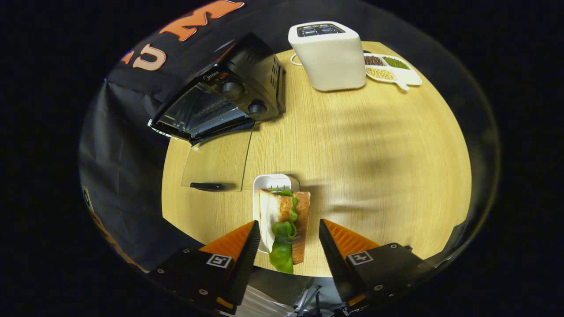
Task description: Open the toaster oven, put the food inside, and close the toaster oven door.
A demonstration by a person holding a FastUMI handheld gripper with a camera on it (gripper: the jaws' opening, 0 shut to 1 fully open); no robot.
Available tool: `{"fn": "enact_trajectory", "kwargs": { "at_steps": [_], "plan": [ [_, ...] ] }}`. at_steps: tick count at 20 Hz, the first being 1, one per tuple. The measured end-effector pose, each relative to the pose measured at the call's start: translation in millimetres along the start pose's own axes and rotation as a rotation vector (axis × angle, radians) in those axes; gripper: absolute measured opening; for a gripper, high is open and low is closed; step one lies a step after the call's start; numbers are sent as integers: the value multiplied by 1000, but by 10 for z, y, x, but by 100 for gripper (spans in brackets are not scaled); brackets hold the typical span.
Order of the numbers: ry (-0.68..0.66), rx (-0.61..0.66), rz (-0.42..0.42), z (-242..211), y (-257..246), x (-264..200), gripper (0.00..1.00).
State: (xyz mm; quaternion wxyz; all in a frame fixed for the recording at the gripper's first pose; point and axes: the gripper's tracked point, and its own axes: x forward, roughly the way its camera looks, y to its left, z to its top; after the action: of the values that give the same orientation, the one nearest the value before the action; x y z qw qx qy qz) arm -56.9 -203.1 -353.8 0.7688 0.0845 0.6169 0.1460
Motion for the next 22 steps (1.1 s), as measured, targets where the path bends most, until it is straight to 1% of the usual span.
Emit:
{"fn": "enact_trajectory", "kwargs": {
  "at_steps": [1, 2, 4, 5, 8, 14, 17, 18, 22],
  "plan": [
    [18, 12, 14, -57, 5, 45, 75],
    [33, 29, 17, -96, 0, 93, 66],
    [27, 65, 44, -105, 39, 87, 52],
    [19, 65, 43, -114, 36, 84, 45],
    [-18, 75, 32, -81, 76, -49, 34],
    [-161, 139, 80, 217, 302, -465, 33],
    [-235, 178, 83, 349, 408, -543, 33],
    [-256, 203, 103, 393, 484, -559, 33],
    [-359, 311, 246, 561, 961, -514, 33]
  ]
}}
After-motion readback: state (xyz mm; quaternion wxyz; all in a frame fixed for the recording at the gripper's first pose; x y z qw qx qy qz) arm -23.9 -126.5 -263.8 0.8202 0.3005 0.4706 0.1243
